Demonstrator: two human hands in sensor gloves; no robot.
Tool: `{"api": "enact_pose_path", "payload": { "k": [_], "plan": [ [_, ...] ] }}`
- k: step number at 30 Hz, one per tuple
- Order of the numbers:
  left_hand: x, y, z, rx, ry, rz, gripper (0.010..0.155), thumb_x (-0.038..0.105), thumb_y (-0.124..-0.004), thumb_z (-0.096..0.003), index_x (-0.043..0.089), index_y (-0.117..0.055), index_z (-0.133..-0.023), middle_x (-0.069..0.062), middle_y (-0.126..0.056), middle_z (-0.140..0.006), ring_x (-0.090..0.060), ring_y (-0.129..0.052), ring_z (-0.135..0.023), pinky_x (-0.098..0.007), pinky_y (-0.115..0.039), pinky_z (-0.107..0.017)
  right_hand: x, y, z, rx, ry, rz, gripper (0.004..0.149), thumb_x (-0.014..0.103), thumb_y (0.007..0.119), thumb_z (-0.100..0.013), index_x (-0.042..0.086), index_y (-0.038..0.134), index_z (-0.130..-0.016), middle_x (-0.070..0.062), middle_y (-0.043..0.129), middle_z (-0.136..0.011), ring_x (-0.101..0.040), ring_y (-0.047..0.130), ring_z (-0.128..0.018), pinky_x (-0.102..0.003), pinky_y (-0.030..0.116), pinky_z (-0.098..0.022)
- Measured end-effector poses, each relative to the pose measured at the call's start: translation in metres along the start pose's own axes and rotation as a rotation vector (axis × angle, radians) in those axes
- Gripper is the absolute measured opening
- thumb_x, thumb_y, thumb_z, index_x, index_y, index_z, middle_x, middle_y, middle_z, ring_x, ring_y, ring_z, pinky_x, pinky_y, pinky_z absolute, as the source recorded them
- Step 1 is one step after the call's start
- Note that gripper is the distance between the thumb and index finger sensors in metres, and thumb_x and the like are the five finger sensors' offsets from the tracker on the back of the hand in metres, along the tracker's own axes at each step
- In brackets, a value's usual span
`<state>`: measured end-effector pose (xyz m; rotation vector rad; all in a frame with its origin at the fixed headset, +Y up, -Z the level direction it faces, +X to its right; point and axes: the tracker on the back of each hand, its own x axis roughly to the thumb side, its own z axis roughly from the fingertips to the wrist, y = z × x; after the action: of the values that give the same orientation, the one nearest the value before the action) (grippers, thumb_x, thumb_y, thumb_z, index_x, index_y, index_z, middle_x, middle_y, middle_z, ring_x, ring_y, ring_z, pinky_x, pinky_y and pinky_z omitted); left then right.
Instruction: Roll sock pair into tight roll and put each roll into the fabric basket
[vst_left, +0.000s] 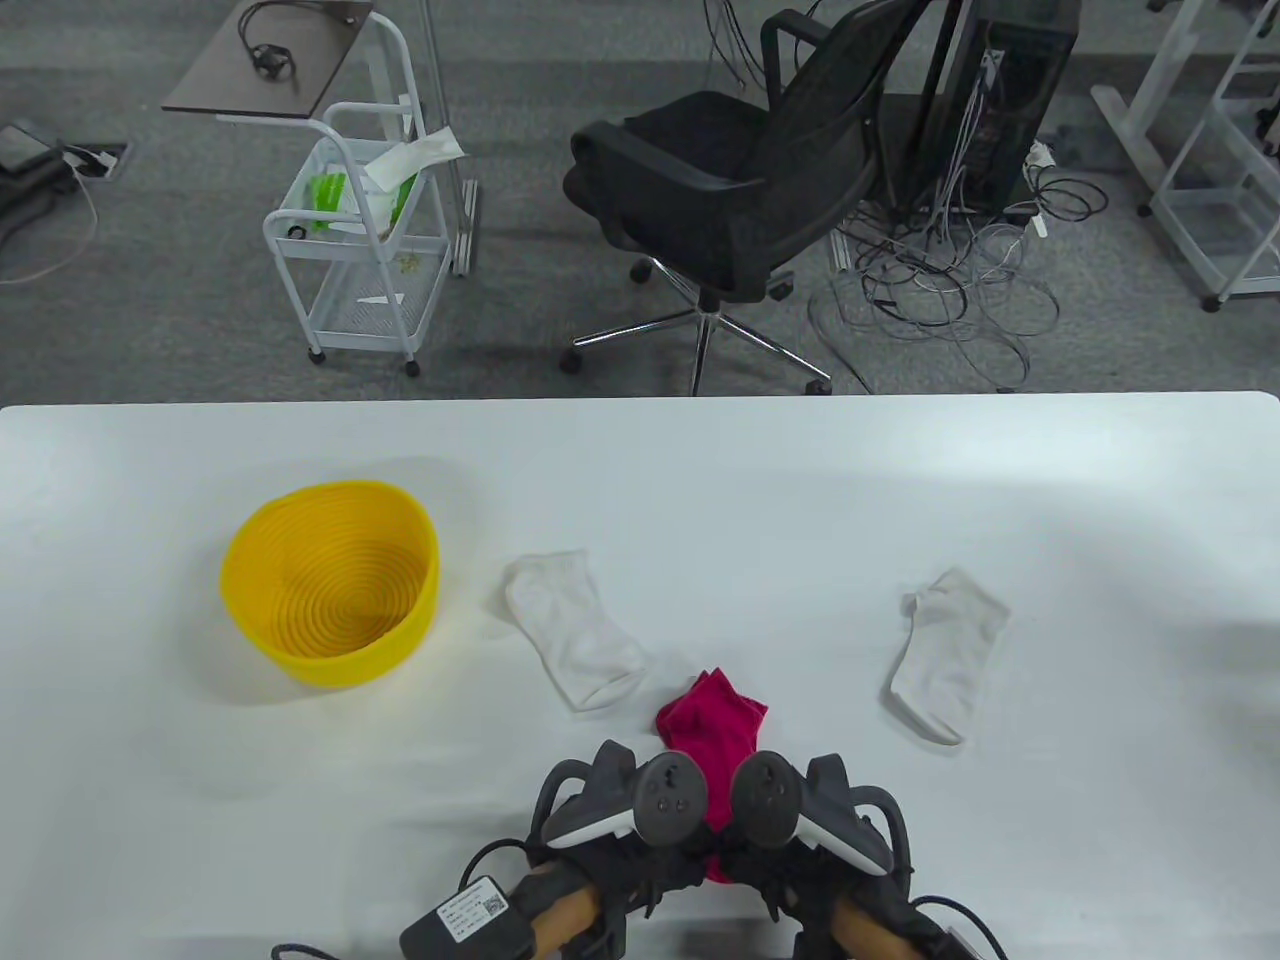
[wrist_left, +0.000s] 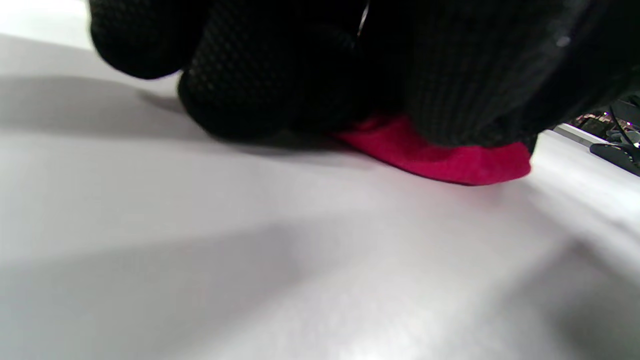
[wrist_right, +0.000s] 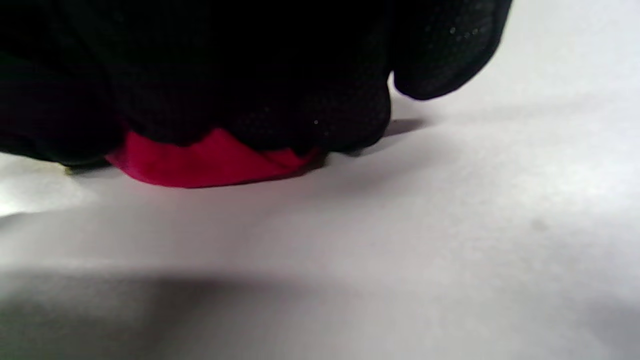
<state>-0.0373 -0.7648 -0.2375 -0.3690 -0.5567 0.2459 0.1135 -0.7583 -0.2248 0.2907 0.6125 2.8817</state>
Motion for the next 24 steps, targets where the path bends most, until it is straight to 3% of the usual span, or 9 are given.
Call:
{"api": "enact_pose_path", "payload": {
  "k": [3,6,7,12,18,24],
  "plan": [
    [0.000,-0.001,-0.001,-0.005,0.002,0.006,0.040,0.046,-0.088,-0.0343,0.032,-0.095,-0.072,0.000,-0.098,-0.063,-0.021,-0.099,-0.044,-0.045,-0.078,-0.046,-0.007,-0.009,0.003,-0.026,-0.002,-0.041,0.040,0.047,0.089,-0.037,0.034,0.091,-0.075,0.007,0.101,-0.069,-0.014,0.101,-0.061,-0.048,0.080,-0.054],
    [-0.004,-0.001,-0.003,-0.019,0.007,0.039,0.040,0.045,-0.085,-0.0359,0.033,-0.094,-0.073,0.000,-0.098,-0.063,-0.021,-0.098,-0.044,-0.045,-0.077,-0.046,-0.008,-0.030,0.016,-0.164,-0.046,-0.078,0.038,0.045,0.092,-0.035,0.035,0.093,-0.072,0.007,0.102,-0.068,-0.014,0.102,-0.061,-0.048,0.080,-0.054],
    [-0.004,-0.001,-0.003,-0.023,0.009,0.046,0.040,0.045,-0.085,-0.0364,0.033,-0.094,-0.073,0.000,-0.097,-0.063,-0.020,-0.097,-0.044,-0.045,-0.077,-0.046,-0.007,-0.030,0.018,-0.163,-0.057,-0.070,0.038,0.046,0.092,-0.035,0.035,0.094,-0.072,0.008,0.102,-0.068,-0.014,0.102,-0.060,-0.048,0.080,-0.054],
    [-0.009,-0.001,-0.005,-0.040,0.021,0.091,0.039,0.046,-0.085,-0.0365,0.034,-0.095,-0.072,0.000,-0.097,-0.063,-0.020,-0.097,-0.043,-0.045,-0.076,-0.046,0.001,-0.019,0.019,-0.089,-0.087,0.063,0.038,0.047,0.093,-0.034,0.037,0.094,-0.071,0.010,0.102,-0.070,-0.014,0.101,-0.063,-0.048,0.079,-0.055],
    [-0.010,-0.001,-0.005,-0.047,0.029,0.104,0.039,0.046,-0.084,-0.0374,0.034,-0.095,-0.072,0.000,-0.097,-0.063,-0.020,-0.096,-0.043,-0.045,-0.076,-0.045,0.002,-0.007,0.013,-0.038,-0.052,0.136,0.045,0.048,0.093,-0.034,0.039,0.089,-0.077,0.012,0.095,-0.083,-0.017,0.096,-0.076,-0.050,0.076,-0.059],
    [-0.010,0.001,-0.003,-0.032,0.047,0.123,0.040,0.047,-0.081,-0.0378,0.032,-0.095,-0.072,0.000,-0.098,-0.062,-0.020,-0.097,-0.042,-0.045,-0.077,-0.044,0.011,0.004,0.009,-0.090,-0.040,0.209,0.055,0.048,0.096,-0.030,0.035,0.085,-0.082,0.008,0.091,-0.084,-0.017,0.094,-0.076,-0.051,0.074,-0.061]
  ]
}}
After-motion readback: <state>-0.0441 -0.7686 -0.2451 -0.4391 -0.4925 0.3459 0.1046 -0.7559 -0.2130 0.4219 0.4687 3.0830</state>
